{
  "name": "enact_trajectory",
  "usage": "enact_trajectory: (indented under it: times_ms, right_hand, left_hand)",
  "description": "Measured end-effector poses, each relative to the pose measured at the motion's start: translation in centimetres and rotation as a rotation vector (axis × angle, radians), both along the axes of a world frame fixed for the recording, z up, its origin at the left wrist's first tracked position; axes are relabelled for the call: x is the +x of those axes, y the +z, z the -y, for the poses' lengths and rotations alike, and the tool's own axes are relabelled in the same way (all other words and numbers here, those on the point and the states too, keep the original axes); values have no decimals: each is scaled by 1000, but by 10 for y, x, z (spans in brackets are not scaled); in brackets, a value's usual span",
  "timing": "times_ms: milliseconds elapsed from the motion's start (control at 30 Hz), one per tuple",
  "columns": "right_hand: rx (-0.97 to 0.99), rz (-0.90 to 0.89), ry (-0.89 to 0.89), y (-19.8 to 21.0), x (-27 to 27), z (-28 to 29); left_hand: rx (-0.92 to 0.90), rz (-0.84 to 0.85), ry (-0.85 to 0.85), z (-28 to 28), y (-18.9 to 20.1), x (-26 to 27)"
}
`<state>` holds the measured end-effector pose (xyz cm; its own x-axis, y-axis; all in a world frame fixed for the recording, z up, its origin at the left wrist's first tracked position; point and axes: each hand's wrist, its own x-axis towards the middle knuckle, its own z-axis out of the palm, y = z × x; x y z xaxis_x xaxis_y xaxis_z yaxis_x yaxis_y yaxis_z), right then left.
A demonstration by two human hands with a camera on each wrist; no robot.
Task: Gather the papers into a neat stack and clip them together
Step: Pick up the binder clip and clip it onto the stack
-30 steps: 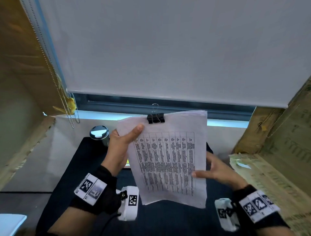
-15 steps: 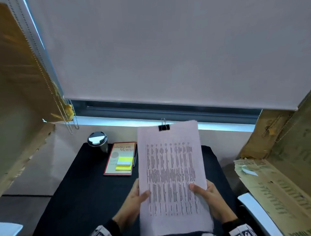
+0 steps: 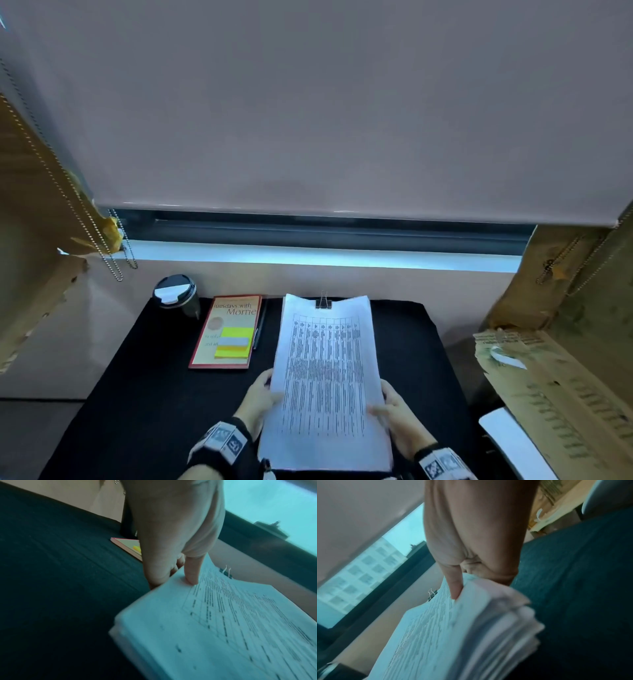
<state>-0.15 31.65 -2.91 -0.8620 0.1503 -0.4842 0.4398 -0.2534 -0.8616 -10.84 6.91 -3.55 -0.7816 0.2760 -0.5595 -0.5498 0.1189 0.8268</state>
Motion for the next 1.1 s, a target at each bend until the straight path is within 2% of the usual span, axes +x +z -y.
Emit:
enact_trajectory:
  times_ms: [167,233,300,367,433,500,600,700,800,900,1100]
  right_hand:
    - [69,102,-8,-13,-22,-3]
    - [68,119,-4,-16,-26,-4]
    - [52,134,-5,-21,-28,-6]
    - [40,145,-18,-28,-29,-9]
    - [61,153,-36,-32,-31,-9]
    - [197,153,-63,-30,-32,-5]
    - [574,166,-60,-17,-25,0]
    - [851,223,219,-7,-5,4]
    - [1029,232,501,-7,18,14]
    - [1140,189,531,-14,28,21]
    - [1206,207,551,-17,29,25]
  left_hand:
    - [-125,-14,7,1,-16,-11]
    - [-184,-43,-43,3,-18,-7]
    - [-319,-144,-194,0,-14,2]
    - [-537,-279,-432,-6,-8,16]
    - [-720,-328,-647,-13,-8,29]
    - [-830,-331,-713,-15,-16,36]
    - [-932,-365,-695,-17,-21,37]
    - [-959,-421,-688,-16,-21,40]
    - [-936,-467,-645,-14,-23,43]
    - [-879,-511,-593,-9,-26,47]
    - [-764,-498,-589,6,-33,47]
